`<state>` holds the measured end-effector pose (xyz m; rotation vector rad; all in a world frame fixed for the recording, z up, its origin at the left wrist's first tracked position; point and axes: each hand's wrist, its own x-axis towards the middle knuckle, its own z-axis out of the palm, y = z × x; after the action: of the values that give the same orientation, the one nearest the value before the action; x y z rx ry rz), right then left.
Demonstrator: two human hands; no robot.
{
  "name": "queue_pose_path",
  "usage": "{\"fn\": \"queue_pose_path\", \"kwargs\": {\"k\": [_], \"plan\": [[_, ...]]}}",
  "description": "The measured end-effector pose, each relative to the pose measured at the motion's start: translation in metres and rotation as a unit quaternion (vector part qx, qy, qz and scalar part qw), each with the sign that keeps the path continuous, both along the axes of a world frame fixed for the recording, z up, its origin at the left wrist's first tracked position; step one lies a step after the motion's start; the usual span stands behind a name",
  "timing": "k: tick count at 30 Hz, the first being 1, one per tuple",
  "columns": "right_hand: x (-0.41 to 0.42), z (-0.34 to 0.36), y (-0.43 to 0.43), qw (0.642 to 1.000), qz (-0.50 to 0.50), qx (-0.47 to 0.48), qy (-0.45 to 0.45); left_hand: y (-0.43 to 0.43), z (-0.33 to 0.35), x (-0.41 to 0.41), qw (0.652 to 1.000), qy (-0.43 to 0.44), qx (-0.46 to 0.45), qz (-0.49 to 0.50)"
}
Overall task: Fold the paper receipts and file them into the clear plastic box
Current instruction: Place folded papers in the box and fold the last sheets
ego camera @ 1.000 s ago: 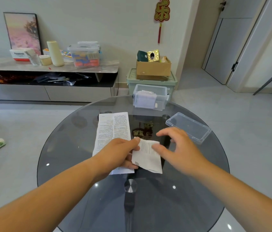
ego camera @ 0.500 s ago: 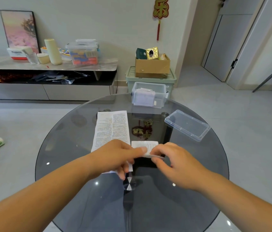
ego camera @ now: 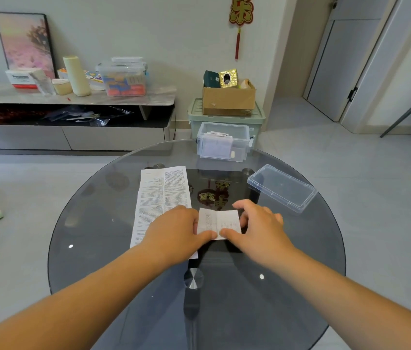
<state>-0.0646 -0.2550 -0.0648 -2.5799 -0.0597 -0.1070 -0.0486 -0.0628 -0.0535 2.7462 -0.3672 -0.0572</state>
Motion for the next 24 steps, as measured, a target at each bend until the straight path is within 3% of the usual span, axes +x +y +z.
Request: {"fn": "queue_pose_path", "kwargs": {"k": [5, 10, 19, 24], "plan": [[0.004, 0.003, 0.003, 0.996, -0.036, -0.079, 0.020, -0.001, -0.005, 0.002, 0.999, 0.001, -0.023, 0.024], [0.006, 0.010, -0.006, 0.993, -0.022, -0.100, 0.056, 0.002, -0.005, 0.004, 0.999, 0.016, -0.033, -0.005], [0.007, 0.017, -0.023, 0.995, -0.005, -0.055, 0.086, 0.008, -0.003, 0.010, 0.996, 0.063, -0.067, -0.017], [-0.002, 0.010, -0.019, 0.999, 0.048, 0.002, 0.007, 0.006, 0.002, 0.006, 0.999, 0.022, 0.022, -0.040]]}}
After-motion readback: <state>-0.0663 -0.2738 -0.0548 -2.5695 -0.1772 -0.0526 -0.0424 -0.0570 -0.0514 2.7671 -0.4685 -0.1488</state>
